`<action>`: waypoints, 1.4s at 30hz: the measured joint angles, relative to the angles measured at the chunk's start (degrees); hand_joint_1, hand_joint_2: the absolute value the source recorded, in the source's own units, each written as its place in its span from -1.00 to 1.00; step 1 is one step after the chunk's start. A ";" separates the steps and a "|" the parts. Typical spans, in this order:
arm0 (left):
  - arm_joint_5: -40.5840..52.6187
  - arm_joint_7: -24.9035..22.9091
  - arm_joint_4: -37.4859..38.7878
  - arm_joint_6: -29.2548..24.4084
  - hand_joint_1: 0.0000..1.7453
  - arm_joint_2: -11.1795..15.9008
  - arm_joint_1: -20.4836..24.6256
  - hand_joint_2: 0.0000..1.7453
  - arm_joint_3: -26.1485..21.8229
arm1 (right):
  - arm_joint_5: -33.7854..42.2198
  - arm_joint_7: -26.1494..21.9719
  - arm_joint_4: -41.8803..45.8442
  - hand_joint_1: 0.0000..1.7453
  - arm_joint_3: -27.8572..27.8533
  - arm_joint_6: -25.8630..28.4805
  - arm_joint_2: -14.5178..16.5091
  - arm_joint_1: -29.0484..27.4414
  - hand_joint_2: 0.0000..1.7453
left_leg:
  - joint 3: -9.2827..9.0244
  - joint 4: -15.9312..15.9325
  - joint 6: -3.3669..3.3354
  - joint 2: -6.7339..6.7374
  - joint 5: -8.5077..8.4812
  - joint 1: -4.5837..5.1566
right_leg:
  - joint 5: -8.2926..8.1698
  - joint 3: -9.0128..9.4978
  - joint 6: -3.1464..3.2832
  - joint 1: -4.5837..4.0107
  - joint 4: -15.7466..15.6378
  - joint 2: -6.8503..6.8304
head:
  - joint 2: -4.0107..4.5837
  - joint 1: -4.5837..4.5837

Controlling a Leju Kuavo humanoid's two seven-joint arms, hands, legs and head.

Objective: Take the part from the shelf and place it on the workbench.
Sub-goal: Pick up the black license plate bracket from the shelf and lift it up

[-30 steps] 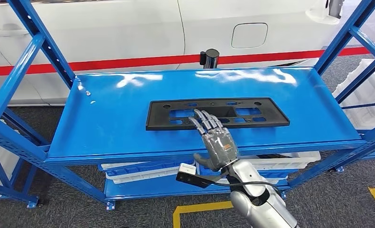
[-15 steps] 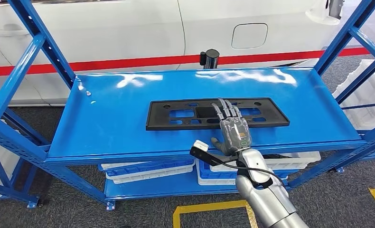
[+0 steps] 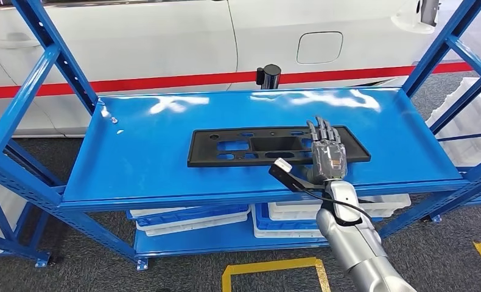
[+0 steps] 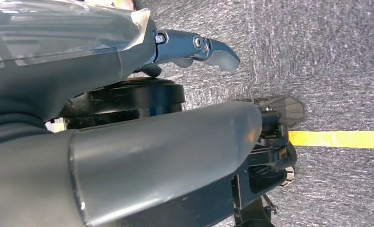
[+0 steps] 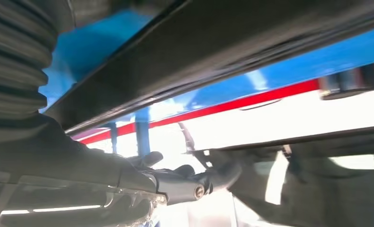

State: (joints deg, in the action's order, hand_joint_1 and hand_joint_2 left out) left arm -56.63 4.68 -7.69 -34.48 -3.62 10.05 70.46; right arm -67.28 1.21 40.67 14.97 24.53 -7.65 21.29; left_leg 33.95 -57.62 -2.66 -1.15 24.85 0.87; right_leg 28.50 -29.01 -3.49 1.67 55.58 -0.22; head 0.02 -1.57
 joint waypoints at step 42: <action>-2.89 14.73 0.00 9.88 -1.00 -0.04 0.37 1.00 0.61 | 10.45 -8.58 39.92 1.00 -10.04 -9.83 -10.58 -14.76 1.00 | 0.34 -0.03 -0.05 -0.01 0.04 0.03 | -0.04 0.16 -0.10 0.02 0.02 -0.01 | 0.00 0.02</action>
State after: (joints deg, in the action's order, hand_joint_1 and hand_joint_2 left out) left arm -59.52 19.40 -7.69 -24.60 -3.66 10.42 71.07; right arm -56.83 -7.37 80.59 4.93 14.70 -18.23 6.53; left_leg 34.29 -57.65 -2.71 -1.16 24.89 0.90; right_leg 28.47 -28.85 -3.60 1.68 55.60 -0.23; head 0.02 -1.55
